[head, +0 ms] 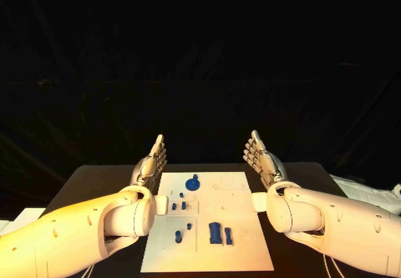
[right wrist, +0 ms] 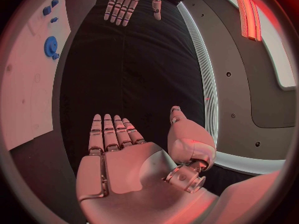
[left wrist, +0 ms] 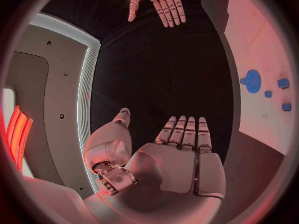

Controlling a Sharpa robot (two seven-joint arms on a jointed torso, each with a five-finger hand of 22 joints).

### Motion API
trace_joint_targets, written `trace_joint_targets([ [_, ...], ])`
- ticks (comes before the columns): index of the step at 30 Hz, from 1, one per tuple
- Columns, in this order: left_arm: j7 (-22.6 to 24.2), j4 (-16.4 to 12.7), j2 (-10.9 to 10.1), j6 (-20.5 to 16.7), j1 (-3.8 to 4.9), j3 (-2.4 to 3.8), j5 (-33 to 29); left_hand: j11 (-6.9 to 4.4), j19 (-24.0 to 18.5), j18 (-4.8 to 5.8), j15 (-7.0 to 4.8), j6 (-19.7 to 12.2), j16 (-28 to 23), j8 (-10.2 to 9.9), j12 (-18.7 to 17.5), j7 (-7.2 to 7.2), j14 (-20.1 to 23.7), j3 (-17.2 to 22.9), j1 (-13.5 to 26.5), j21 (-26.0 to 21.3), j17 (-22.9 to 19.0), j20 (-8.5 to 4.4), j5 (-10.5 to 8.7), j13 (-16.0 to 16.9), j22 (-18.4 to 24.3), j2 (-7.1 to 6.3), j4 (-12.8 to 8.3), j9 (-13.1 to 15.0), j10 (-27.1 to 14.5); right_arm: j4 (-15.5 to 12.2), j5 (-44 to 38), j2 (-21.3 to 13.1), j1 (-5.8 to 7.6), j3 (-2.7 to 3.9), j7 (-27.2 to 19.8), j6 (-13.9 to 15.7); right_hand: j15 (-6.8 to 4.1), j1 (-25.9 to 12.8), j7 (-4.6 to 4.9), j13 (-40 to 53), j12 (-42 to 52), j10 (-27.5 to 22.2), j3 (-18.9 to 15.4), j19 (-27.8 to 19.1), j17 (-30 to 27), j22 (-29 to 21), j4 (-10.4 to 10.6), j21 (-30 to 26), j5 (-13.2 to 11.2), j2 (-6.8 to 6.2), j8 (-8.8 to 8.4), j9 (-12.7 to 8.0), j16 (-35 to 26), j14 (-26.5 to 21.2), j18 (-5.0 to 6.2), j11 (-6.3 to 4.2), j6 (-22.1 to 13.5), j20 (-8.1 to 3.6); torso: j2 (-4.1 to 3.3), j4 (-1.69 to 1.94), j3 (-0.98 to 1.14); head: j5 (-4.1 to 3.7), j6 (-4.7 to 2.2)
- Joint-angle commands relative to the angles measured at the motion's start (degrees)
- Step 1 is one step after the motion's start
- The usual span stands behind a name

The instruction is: Assemble the parts on the task board

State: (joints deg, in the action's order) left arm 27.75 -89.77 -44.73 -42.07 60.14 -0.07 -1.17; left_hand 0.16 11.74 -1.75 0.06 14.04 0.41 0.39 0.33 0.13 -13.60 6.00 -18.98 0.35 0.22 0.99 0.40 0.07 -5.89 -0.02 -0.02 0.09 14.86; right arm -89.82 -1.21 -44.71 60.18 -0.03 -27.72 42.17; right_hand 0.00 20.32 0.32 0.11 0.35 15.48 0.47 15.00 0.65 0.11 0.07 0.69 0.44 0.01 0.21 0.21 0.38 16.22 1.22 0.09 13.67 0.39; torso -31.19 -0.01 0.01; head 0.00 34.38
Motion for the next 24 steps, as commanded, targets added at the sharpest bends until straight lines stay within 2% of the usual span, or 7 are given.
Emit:
trace_joint_targets([
  [1, 2.04, -0.19, 0.04, -2.04, 0.02, 0.07, 1.17, -0.16, -3.71, 1.75, -0.06, -4.48, -0.41, -0.39, -0.33, -0.13, 4.33, -1.92, 6.05, -0.35, -0.22, -0.99, -0.4, -0.07, 5.89, 0.02, 0.02, -0.09, -4.73, -0.14, 1.21, 0.02, -0.02, 0.03, -2.07, 1.95, 0.0, -6.47, -0.32, -0.11, -0.35, -4.95, -0.47, -4.75, -0.65, -0.11, -0.07, -0.69, -0.44, -0.01, -0.21, -0.21, -0.38, -5.16, -1.22, -0.09, -4.35, -0.39, 0.01, 0.01, -0.01, 0.0, 0.0],
  [2, 2.04, -0.19, 0.04, -2.04, 0.02, 0.07, 1.17, -0.16, -4.0, 1.75, -0.06, -4.9, -0.41, -0.39, -0.33, -0.13, 4.69, -6.0, 6.56, -0.35, -0.22, -0.99, -0.4, -0.07, 5.89, 0.02, 0.02, -0.09, -5.12, -0.14, 1.21, 0.02, -0.02, 0.03, -2.07, 1.95, 0.0, -7.01, -0.32, -0.11, -0.35, -5.37, -0.47, -5.17, -0.65, -0.11, -0.07, -0.69, -0.44, -0.01, -0.21, -0.21, -0.38, -5.58, -1.22, -0.09, -4.73, -0.39, 0.01, 0.01, -0.01, 0.0, 0.0],
  [18, 2.04, -0.19, 0.04, -2.04, 0.02, 0.07, 1.17, -0.16, -7.56, 1.75, -0.06, -9.11, -0.41, -0.39, -0.33, -0.13, 8.8, -6.0, 12.33, -0.35, -0.22, -0.99, -0.4, -0.07, 5.89, 0.02, 0.02, -0.09, -9.62, -0.14, 1.21, 0.02, -0.02, 0.03, -2.07, 1.95, 0.0, -13.21, -0.32, -0.11, -0.35, -10.06, -0.47, -9.67, -0.65, -0.11, -0.07, -0.69, -0.44, -0.01, -0.21, -0.21, -0.38, -10.6, -1.22, -0.09, -8.82, -0.39, 0.01, 0.01, -0.01, 0.0, 0.0],
  [19, 2.04, -0.19, 0.04, -2.04, 0.02, 0.07, 1.17, -0.16, -11.74, 1.75, -0.06, -9.42, -0.41, -0.39, -0.33, -0.13, 9.11, -6.0, 12.77, -0.35, -0.22, -0.99, -0.4, -0.07, 5.89, 0.02, 0.02, -0.09, -10.03, -0.14, 1.21, 0.02, -0.02, 0.03, -2.07, 1.95, 0.0, -13.43, -0.32, -0.11, -0.35, -10.21, -0.47, -9.94, -0.65, -0.11, -0.07, -0.69, -0.44, -0.01, -0.21, -0.21, -0.38, -10.82, -1.22, -0.09, -9.01, -0.39, 0.01, 0.01, -0.01, 0.0, 0.0],
  [20, 2.04, -0.19, 0.04, -2.04, 0.02, 0.07, 1.17, -0.16, -11.74, 1.75, -0.06, -14.04, -0.41, -0.39, -0.33, -0.13, 13.6, -6.0, 14.29, -0.35, -0.22, -0.99, -0.4, -0.07, 5.89, 0.02, 0.02, -0.09, -14.86, -0.14, 1.21, 0.02, -0.02, 0.03, -2.07, 1.95, 0.0, -14.2, -0.32, -0.11, -0.35, -10.91, -0.47, -10.52, -0.65, -0.11, -0.07, -0.69, -0.44, -0.01, -0.21, -0.21, -0.38, -11.41, -1.22, -0.09, -9.57, -0.39, 0.01, 0.01, -0.01, 0.0, 0.0],
  [21, 2.04, -0.19, 0.04, -2.04, 0.02, 0.07, 1.17, -0.16, -11.74, 1.75, -0.06, -14.04, -0.41, -0.39, -0.33, -0.13, 13.6, -6.0, 18.98, -0.35, -0.22, -0.99, -0.4, -0.07, 5.89, 0.02, 0.02, -0.09, -14.86, -0.14, 1.21, 0.02, -0.02, 0.03, -2.07, 1.95, 0.0, -15.27, -0.32, -0.11, -0.35, -15.48, -0.47, -15.0, -0.65, -0.11, -0.07, -0.69, -0.44, -0.01, -0.21, -0.21, -0.38, -12.19, -1.22, -0.09, -13.67, -0.39, 0.01, 0.01, -0.01, 0.0, 0.0],
  [24, 2.04, -0.19, 0.04, -2.04, 0.02, 0.07, 1.17, -0.16, -11.74, 1.75, -0.06, -14.04, -0.41, -0.39, -0.33, -0.13, 13.6, -6.0, 18.98, -0.35, -0.22, -0.99, -0.4, -0.07, 5.89, 0.02, 0.02, -0.09, -14.86, -0.14, 1.21, 0.02, -0.02, 0.03, -2.07, 1.95, 0.0, -20.32, -0.32, -0.11, -0.35, -15.48, -0.47, -15.0, -0.65, -0.11, -0.07, -0.69, -0.44, -0.01, -0.21, -0.21, -0.38, -16.22, -1.22, -0.09, -13.67, -0.39, 0.01, 0.01, -0.01, 0.0, 0.0],
])
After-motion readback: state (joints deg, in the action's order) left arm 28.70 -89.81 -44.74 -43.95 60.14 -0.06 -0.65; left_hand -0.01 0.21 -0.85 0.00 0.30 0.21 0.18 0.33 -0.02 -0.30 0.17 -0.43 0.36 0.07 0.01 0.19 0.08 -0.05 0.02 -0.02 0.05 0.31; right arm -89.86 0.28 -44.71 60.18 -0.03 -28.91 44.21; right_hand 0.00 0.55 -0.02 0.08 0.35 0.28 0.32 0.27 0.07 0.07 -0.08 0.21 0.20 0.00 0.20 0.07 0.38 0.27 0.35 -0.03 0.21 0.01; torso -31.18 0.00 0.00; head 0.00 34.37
